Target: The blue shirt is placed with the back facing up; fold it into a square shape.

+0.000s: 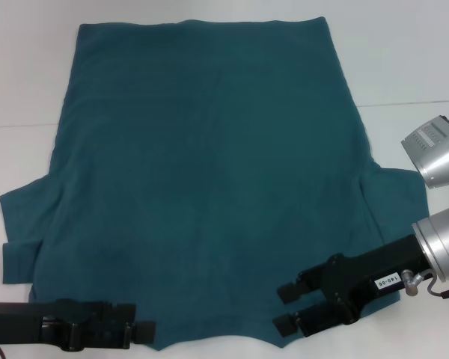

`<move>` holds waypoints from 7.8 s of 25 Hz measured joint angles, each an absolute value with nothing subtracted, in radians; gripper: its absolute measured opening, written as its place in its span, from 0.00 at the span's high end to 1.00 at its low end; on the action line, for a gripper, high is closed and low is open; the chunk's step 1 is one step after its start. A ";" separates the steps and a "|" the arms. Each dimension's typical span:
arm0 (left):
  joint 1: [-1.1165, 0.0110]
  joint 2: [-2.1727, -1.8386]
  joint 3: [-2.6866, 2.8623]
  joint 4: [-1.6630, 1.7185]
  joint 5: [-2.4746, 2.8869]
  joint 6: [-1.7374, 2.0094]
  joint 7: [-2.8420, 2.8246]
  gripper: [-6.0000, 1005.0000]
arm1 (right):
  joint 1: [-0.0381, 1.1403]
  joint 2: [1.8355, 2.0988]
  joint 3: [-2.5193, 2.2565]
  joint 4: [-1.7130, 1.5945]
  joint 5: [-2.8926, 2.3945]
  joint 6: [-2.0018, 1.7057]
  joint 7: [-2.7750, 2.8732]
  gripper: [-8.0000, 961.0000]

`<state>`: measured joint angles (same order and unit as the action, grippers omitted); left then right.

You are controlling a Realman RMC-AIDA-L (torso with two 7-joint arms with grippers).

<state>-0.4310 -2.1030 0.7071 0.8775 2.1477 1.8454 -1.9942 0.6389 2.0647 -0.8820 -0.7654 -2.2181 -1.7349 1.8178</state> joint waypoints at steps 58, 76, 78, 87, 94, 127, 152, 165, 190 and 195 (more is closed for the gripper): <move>-0.484 -2.022 0.381 0.694 2.226 1.288 -2.564 0.09 | 0.899 1.850 -0.798 -0.485 -2.296 -1.574 2.478 0.27; -0.465 -2.022 0.353 0.676 2.284 1.246 -2.561 0.09 | 0.896 1.850 -0.793 -0.489 -2.294 -1.567 2.476 0.27; -0.473 -2.022 0.356 0.665 2.291 1.241 -2.557 0.09 | 0.895 1.850 -0.793 -0.489 -2.293 -1.566 2.475 0.27; -0.502 -2.014 0.371 0.629 2.305 1.233 -2.555 0.09 | 0.892 1.850 -0.790 -0.487 -2.290 -1.566 2.471 0.27; -0.517 -2.007 0.373 0.624 2.319 1.232 -2.562 0.25 | 0.892 1.850 -0.790 -0.487 -2.290 -1.566 2.472 0.27; -0.572 -1.949 0.386 0.698 2.422 1.276 -2.565 0.99 | 0.889 1.850 -0.776 -0.494 -2.290 -1.566 2.479 0.27; -0.746 -1.901 0.396 0.808 2.569 1.484 -2.715 0.99 | 0.884 1.850 -0.776 -0.497 -2.289 -1.567 2.478 0.27; -0.833 -1.984 0.536 0.679 2.557 1.368 -2.709 0.99 | 0.879 1.851 -0.770 -0.492 -2.289 -1.574 2.480 0.27; -0.848 -2.033 0.762 0.653 2.558 1.243 -2.698 0.99 | 0.868 1.851 -0.765 -0.489 -2.293 -1.573 2.480 0.27; -0.852 -2.036 0.780 0.656 2.555 1.233 -2.697 0.99 | 0.868 1.851 -0.765 -0.489 -2.292 -1.572 2.480 0.27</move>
<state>-0.8517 -2.0359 0.7798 0.6565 2.5549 1.2331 -2.6971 0.8682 1.8514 -0.7654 -0.4891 -2.2918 -1.5723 2.4804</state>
